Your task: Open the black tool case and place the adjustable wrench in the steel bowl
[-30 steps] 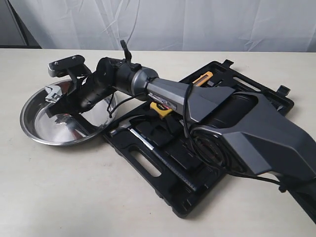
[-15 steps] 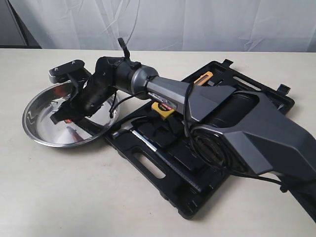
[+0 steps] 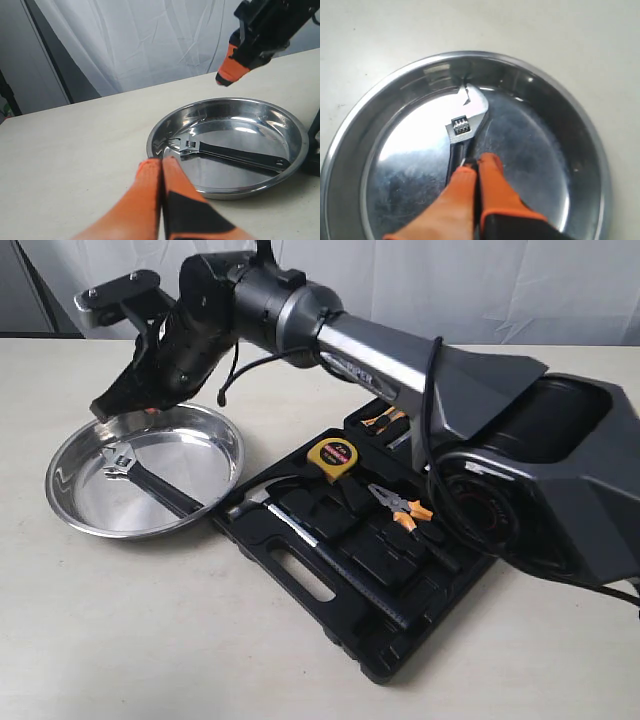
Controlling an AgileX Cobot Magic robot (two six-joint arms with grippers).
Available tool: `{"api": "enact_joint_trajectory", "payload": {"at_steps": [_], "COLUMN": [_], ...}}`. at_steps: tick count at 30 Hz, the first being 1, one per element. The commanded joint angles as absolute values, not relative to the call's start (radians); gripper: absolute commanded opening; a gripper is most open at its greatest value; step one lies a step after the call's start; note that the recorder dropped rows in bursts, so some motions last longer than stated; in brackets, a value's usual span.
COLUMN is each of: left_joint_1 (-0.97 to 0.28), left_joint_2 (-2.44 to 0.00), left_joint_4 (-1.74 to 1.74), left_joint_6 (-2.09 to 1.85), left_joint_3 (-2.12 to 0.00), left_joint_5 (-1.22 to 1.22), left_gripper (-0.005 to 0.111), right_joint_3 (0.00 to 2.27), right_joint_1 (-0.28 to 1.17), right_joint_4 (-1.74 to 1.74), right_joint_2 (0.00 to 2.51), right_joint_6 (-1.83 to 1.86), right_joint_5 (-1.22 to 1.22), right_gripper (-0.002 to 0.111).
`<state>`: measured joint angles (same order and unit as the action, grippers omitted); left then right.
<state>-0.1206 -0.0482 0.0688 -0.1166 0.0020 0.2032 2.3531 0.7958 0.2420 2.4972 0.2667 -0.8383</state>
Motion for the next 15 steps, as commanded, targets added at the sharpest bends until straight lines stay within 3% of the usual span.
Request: {"api": "enact_joint_trajectory", "payload": {"at_steps": [1,15], "left_joint_1": [-0.121,-0.121], "left_joint_2": [-0.041,-0.041], "left_joint_4": [0.069,0.069], "left_joint_6": [-0.113,-0.113], "left_joint_3": [0.000,0.000], "left_joint_5": [0.194,0.194], "left_gripper": [0.000,0.000], "right_joint_3": [2.358,2.358], "right_joint_1": [0.789,0.746], "right_joint_4": [0.151,0.007], "right_joint_2": [2.433,2.276], "right_joint_6": [0.225,0.119], "right_joint_5": [-0.909,-1.093], "right_gripper": [-0.001,-0.001]}}
